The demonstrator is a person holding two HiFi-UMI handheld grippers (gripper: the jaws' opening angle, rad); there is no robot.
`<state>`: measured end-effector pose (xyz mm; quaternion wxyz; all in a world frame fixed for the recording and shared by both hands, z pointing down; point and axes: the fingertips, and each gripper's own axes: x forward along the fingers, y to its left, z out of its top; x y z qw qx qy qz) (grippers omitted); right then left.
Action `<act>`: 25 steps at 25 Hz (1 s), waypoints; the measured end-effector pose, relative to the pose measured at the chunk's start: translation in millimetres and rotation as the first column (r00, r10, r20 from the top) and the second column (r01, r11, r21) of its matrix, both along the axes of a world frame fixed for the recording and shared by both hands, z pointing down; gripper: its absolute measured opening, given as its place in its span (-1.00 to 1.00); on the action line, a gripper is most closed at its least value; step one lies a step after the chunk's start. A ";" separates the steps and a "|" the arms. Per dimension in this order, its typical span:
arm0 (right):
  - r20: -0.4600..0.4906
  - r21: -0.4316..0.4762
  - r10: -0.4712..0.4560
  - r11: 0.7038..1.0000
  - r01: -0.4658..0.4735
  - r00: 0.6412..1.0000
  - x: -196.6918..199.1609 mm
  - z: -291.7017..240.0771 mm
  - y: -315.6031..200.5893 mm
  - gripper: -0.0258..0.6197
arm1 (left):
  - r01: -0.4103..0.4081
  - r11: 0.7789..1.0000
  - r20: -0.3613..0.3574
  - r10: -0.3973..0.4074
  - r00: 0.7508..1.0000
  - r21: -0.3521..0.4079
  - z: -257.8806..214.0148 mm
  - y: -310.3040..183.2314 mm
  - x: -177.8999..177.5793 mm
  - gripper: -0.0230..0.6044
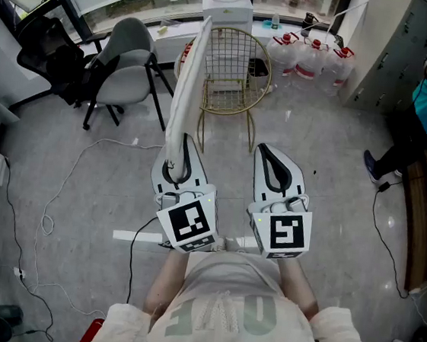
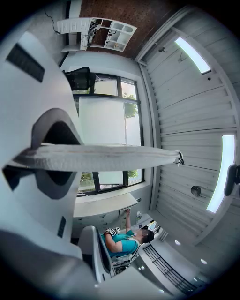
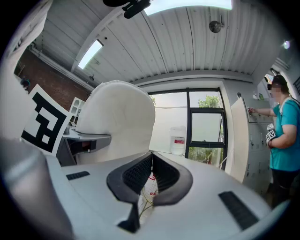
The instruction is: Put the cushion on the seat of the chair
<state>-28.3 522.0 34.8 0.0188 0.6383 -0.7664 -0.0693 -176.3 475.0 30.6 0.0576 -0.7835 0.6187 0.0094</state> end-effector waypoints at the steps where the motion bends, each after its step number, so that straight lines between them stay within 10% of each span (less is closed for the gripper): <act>1: -0.002 -0.004 -0.004 1.000 0.004 1.000 -1.4 -0.6 -0.7 -0.87 | 0.001 1.000 -0.001 -0.001 1.000 -0.001 0.8 -1.4 -0.7 -0.77; 25: -0.017 -0.026 0.083 0.996 -0.084 0.996 -2.0 12.1 -18.1 -0.87 | -0.053 0.997 -0.044 0.050 0.998 -0.052 26.6 -39.3 -15.3 -0.77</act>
